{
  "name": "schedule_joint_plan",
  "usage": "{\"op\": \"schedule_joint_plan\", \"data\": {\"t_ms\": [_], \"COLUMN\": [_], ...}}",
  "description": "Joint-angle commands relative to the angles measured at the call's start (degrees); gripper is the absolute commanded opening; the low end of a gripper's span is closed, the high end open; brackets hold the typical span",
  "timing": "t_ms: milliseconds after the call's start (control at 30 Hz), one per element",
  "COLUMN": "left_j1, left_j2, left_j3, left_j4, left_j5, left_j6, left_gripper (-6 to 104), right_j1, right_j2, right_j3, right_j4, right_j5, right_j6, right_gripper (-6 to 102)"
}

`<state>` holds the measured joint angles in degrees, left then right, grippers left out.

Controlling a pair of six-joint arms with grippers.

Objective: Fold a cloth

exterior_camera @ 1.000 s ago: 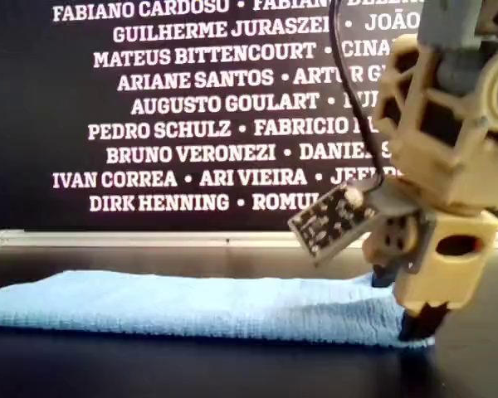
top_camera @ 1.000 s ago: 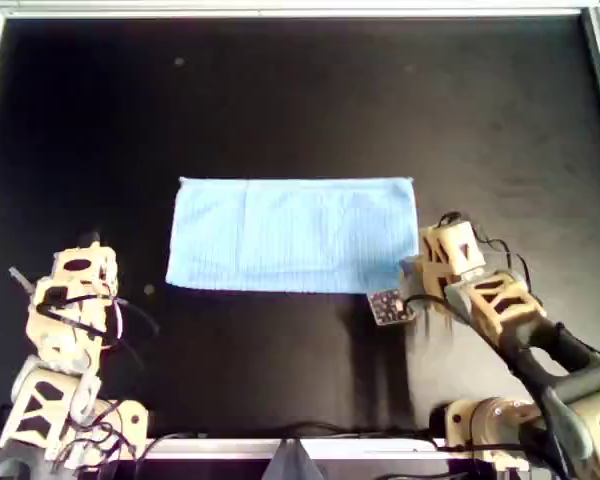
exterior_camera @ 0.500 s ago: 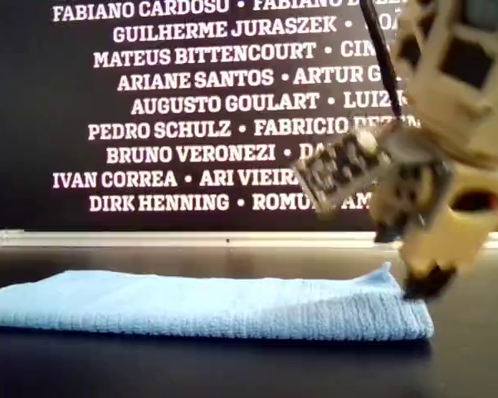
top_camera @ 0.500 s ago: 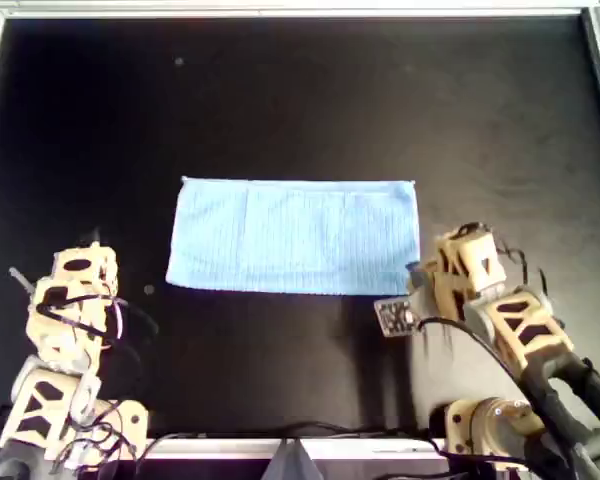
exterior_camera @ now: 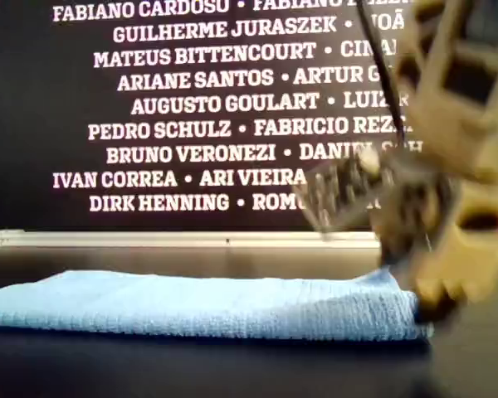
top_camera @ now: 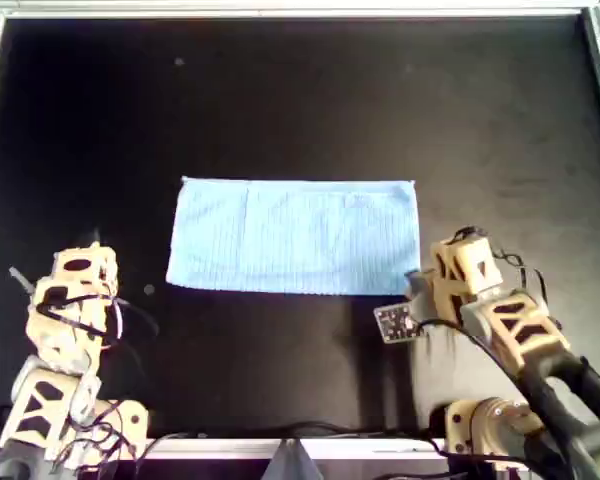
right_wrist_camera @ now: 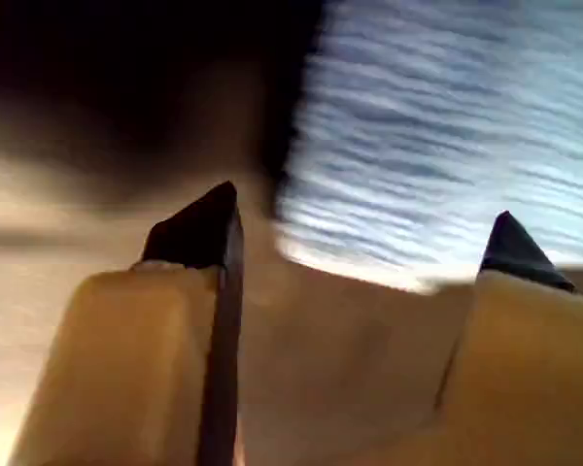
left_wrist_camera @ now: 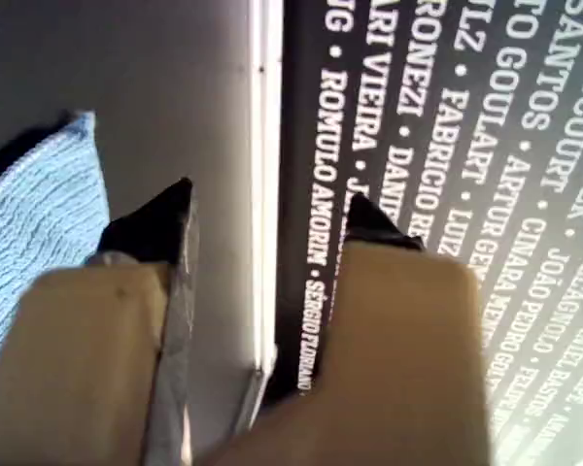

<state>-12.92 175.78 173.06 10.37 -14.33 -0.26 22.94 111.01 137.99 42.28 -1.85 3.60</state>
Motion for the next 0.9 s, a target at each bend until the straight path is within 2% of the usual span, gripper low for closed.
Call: {"op": "schedule_joint_plan", "data": {"t_ms": [0,200,367,567,867], "left_j1": [0.5,0.5,0.5,0.5,0.5], "left_j2": [1.1,1.1,1.1,1.1,1.1], "left_j3": [-2.9,-2.9,-2.9,-2.9,-2.9], "left_j4": [-0.2,-0.2,-0.2,-0.2,-0.2], "left_j5": [-0.4,-0.4,-0.4,-0.4,-0.4], "left_j6": [0.4,0.4,0.4,0.4,0.4], "left_gripper": [54,54,54,54,54], "right_j1": [-0.5,-0.6,-0.6,-0.4,-0.8], "right_j2": [-3.3,-8.5,-9.4,-9.6,-19.2], "right_j3": [-3.3,-6.2,-7.6,-8.1,-15.4], "right_j4": [0.0,-0.8,-5.6,-10.9,-11.3], "right_j5": [-0.8,-0.8,0.0,0.2,0.4], "right_j6": [0.09,0.26,2.72,2.64,2.02], "right_gripper": [100,100,100,100,100]}}
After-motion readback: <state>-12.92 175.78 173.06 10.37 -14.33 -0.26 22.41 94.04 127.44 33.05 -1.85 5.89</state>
